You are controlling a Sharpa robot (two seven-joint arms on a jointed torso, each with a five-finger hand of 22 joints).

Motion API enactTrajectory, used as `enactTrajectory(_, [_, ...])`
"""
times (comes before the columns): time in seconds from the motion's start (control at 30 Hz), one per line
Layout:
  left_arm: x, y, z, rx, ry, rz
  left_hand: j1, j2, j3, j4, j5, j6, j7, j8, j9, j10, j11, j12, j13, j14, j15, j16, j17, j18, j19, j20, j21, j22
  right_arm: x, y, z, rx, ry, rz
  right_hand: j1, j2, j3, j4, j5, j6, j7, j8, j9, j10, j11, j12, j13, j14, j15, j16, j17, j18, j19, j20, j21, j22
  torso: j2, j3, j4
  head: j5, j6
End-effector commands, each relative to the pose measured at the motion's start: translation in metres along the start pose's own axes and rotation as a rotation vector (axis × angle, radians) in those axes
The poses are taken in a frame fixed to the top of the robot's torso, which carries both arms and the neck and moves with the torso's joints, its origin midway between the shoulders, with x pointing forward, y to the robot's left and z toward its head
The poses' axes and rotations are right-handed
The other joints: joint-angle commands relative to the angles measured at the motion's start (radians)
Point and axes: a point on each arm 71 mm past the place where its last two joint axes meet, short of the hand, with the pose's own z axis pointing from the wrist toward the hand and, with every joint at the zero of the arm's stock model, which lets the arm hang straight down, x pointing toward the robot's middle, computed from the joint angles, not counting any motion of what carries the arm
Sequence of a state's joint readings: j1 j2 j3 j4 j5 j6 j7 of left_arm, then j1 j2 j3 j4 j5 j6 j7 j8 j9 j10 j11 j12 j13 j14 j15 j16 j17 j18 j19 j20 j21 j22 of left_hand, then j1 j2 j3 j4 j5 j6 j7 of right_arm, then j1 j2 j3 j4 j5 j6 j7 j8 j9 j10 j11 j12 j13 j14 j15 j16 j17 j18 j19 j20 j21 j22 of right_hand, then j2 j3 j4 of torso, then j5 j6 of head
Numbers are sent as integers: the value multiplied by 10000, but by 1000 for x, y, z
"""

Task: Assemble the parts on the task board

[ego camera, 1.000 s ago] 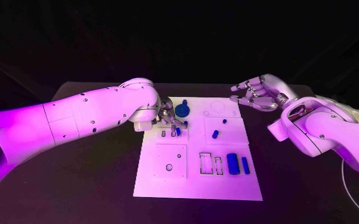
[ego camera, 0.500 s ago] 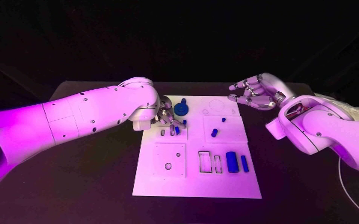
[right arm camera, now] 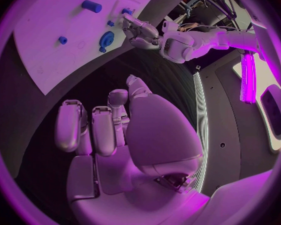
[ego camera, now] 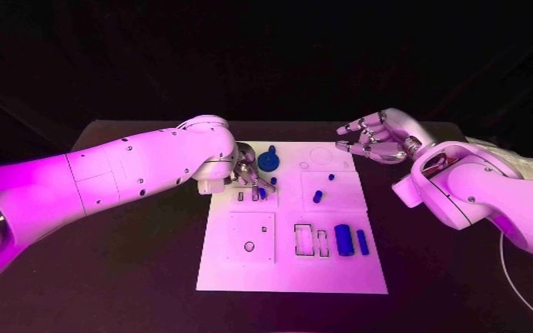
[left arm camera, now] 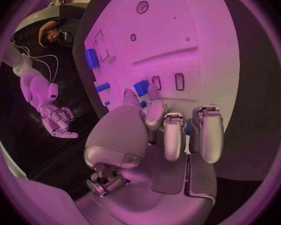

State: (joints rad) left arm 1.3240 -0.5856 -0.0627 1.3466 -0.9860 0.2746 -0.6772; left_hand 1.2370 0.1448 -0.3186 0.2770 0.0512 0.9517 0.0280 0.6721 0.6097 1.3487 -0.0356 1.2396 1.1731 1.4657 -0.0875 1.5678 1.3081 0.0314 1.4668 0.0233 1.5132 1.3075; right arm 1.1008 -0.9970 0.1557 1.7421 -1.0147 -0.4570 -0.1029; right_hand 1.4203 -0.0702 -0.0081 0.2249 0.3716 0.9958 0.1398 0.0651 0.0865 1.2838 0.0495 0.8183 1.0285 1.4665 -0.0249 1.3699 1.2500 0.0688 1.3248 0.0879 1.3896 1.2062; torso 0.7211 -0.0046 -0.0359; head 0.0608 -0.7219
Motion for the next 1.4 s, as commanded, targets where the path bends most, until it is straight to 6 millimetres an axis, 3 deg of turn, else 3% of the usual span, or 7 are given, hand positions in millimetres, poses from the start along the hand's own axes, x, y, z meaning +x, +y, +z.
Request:
enactTrajectory(0.03, [2,-2,0,32,230,141,123,-6,-2,-69,-35,-90,17,45,30,53,-12,20,-9,1051,-46,30,2627,-100,568,-49,69,1686,3,1,0,-31,206,-46,38,-12,-33,11,24,41,-18,27,13,-78,-20,-55,-9,394,3,-35,-2,130,-83,-3,-62,-11,1,-7,8,0,-38])
enactTrajectory(0.37, [3,-4,0,70,271,189,477,70,181,-234,-34,-148,17,82,185,42,-11,0,-14,1051,-46,30,2627,-95,554,-47,60,1675,3,0,0,13,233,-47,29,-2,-38,25,30,45,-19,29,15,-70,-20,-45,-7,395,3,-37,0,132,-87,-4,-69,-20,-1,-5,2,19,-51])
enactTrajectory(0.73, [3,-6,0,190,113,-247,2536,838,1754,-1376,-15,-577,-80,-207,288,-127,-122,-208,-136,1051,-141,30,2627,-65,477,-125,-13,1561,3,-3,1,132,294,-69,24,1,-43,32,29,49,-20,31,16,-74,-20,-60,-21,393,2,-44,-9,133,-88,-4,-72,-24,5,-4,4,53,-81])
enactTrajectory(0.93, [3,-4,0,265,114,-526,2712,790,2217,-1450,-18,-620,-16,-318,308,-178,-65,-290,-182,1051,-102,30,2627,-62,463,-111,-26,1546,5,-5,2,224,391,-70,23,1,-44,34,30,51,-20,32,17,-73,-21,-60,-22,393,2,-45,-10,132,-87,-4,-72,-23,5,2,-3,57,-57])
enactTrajectory(1.27, [1,4,-7,312,-391,-1018,2521,198,3415,-1270,-34,-572,23,-419,483,-145,-39,-305,-156,1051,-79,30,2627,-69,480,-67,-11,1592,7,-7,1,274,489,-77,8,1,-57,49,26,60,-21,36,19,-89,-20,-106,-60,384,2,-78,-56,145,-126,-5,-105,-82,3,25,17,56,-37])
enactTrajectory(1.3, [1,5,-8,329,-517,-1127,2162,-376,4633,-986,-24,-557,7,-461,670,-128,42,-309,-139,1051,-50,30,2627,-64,486,-93,-10,1612,7,-7,1,278,483,-79,8,1,-57,49,26,60,-21,36,19,-89,-20,-106,-60,384,2,-78,-56,145,-126,-5,-105,-82,5,19,17,61,-15])
enactTrajectory(1.4, [1,7,-12,395,-999,-1410,2054,-731,5337,-967,-40,-520,32,-448,772,-87,-61,-269,-97,1051,-63,30,2627,-89,534,-55,36,1700,6,-8,1,279,473,-83,8,1,-57,49,26,60,-21,36,19,-89,-20,-106,-60,384,2,-78,-56,145,-126,-5,-105,-82,8,18,9,99,-7])
